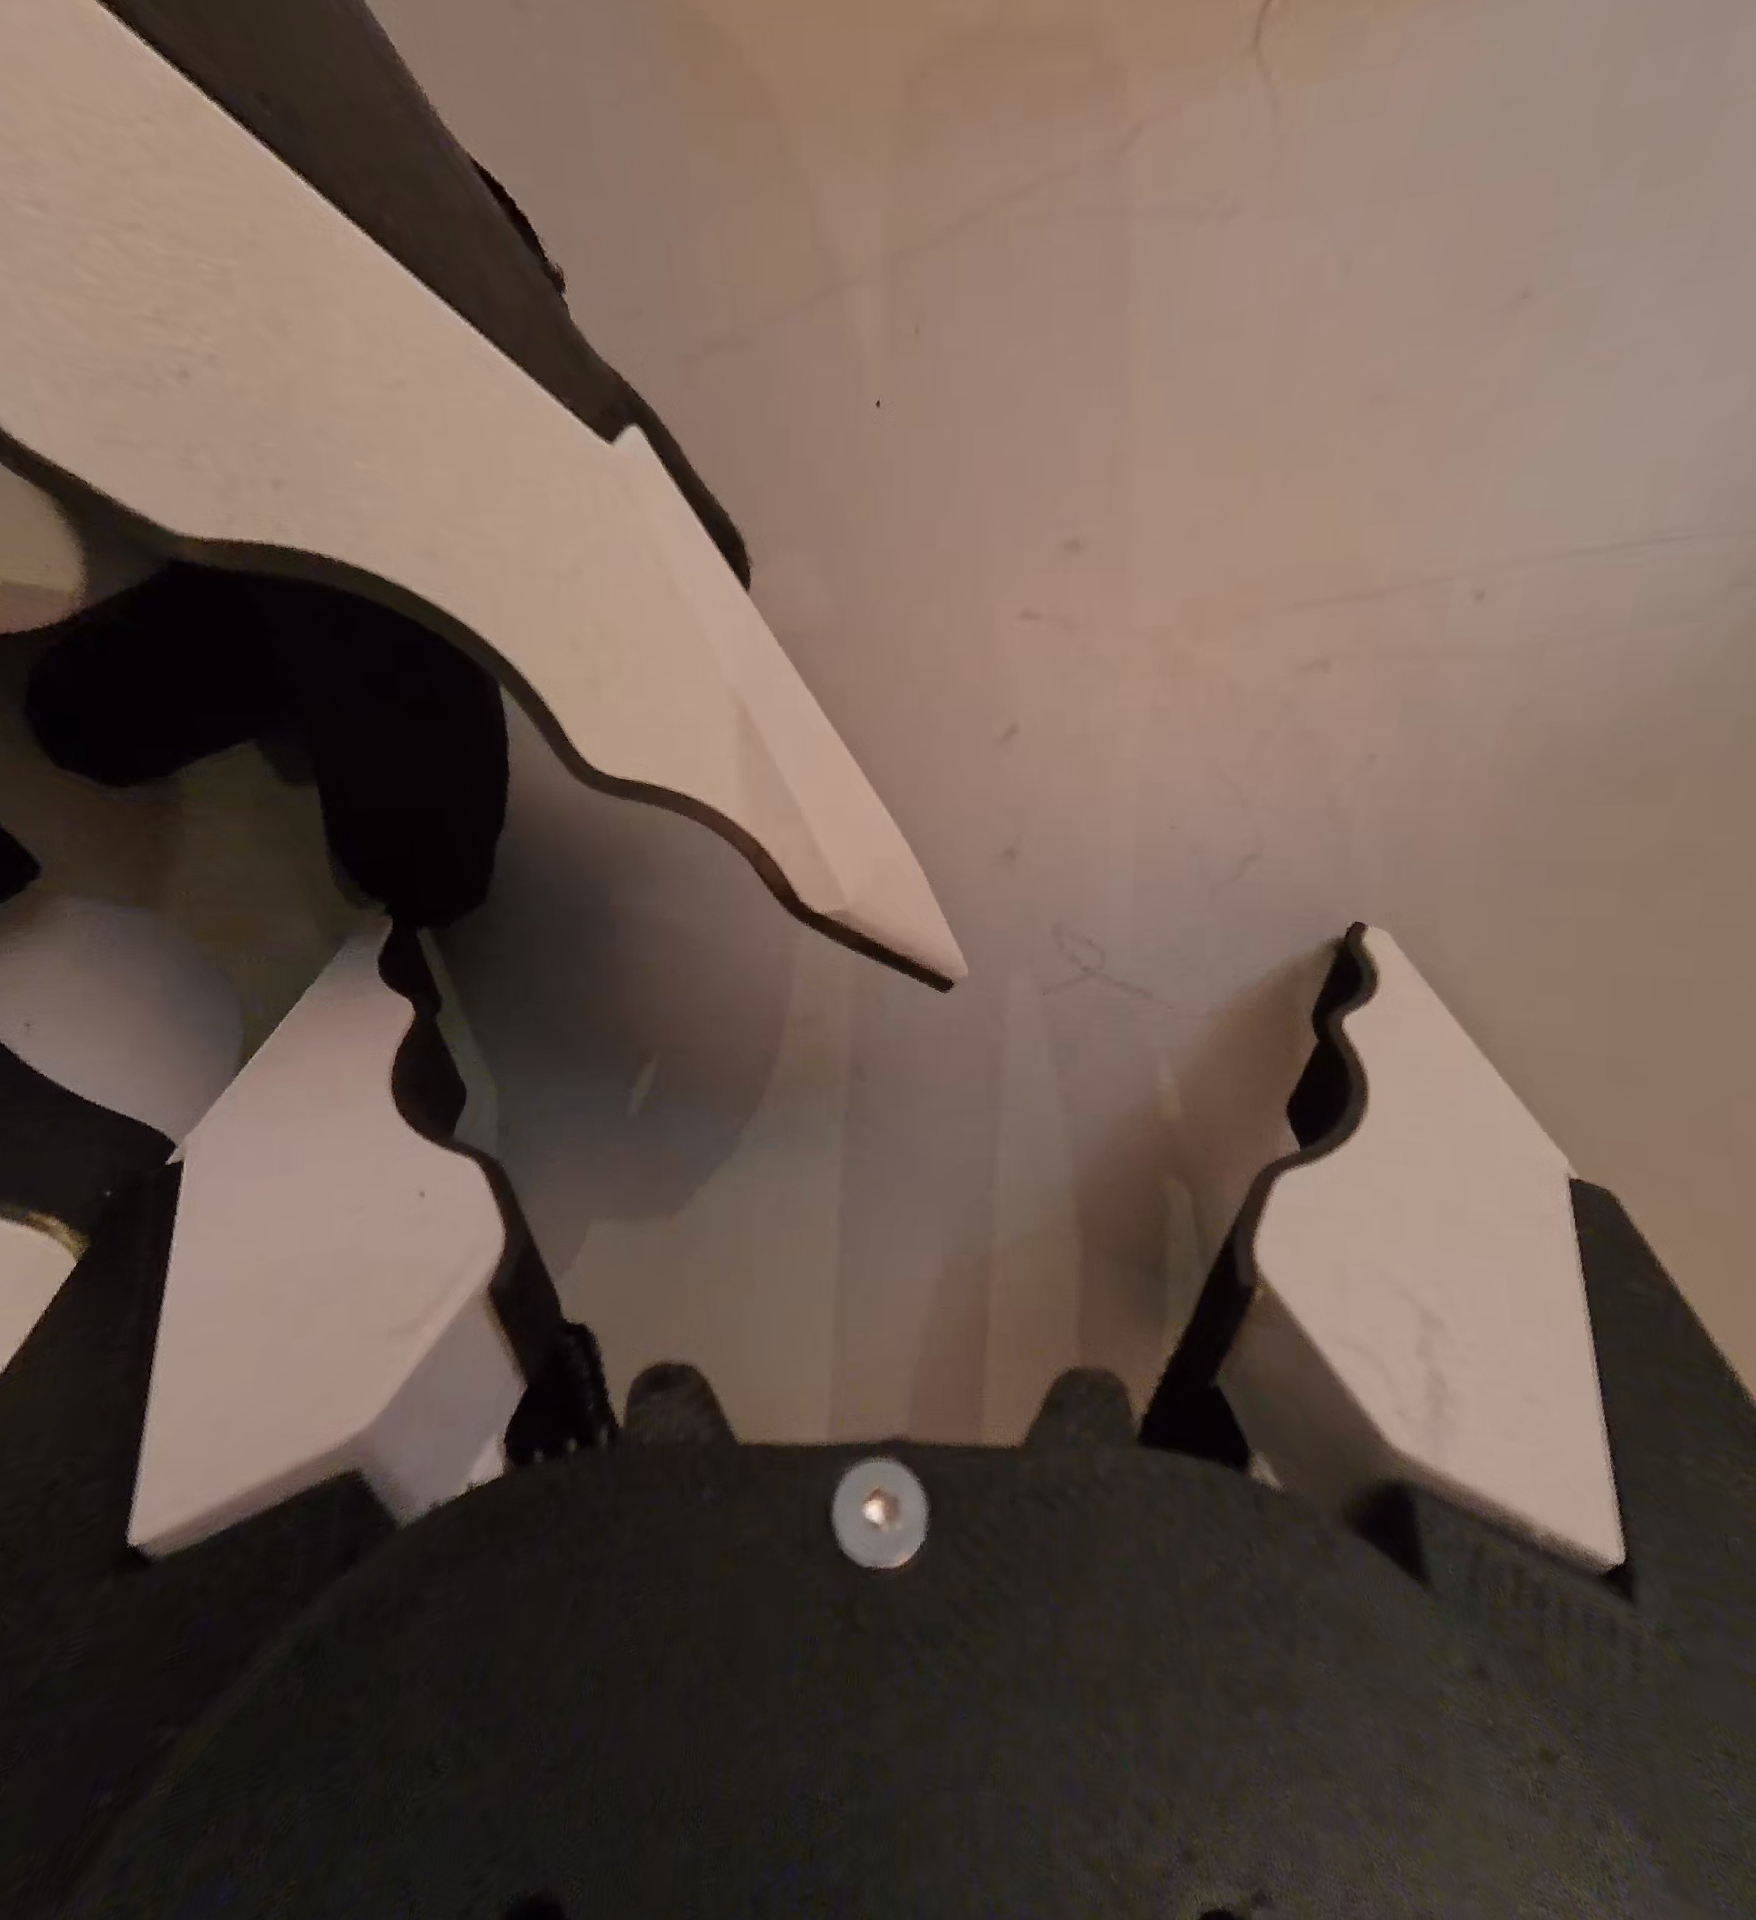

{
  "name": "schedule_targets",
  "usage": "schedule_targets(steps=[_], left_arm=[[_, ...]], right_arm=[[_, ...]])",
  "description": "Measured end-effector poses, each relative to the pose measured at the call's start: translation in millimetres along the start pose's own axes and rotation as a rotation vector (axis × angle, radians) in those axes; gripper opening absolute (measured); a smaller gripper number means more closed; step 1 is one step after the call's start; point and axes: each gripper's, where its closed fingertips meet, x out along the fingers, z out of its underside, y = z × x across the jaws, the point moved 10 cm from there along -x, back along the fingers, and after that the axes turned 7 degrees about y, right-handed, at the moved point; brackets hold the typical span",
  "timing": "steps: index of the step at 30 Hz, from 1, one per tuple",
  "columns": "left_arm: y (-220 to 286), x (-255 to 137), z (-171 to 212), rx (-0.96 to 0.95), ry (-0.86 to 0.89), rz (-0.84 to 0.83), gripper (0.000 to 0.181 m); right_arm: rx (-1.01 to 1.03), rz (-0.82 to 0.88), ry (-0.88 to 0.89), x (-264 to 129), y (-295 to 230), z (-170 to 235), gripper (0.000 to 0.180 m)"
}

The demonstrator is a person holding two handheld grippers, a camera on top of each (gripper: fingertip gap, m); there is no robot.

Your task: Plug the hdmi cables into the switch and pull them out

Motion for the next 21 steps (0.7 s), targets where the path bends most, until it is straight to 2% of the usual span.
schedule_targets(steps=[21], left_arm=[[-1.0, 0.6, 0.3, -0.017, -0.006, 0.022, 0.081]], right_arm=[[0.0, 0.0, 0.0, 0.4, 0.3, -0.2, 0.16]])
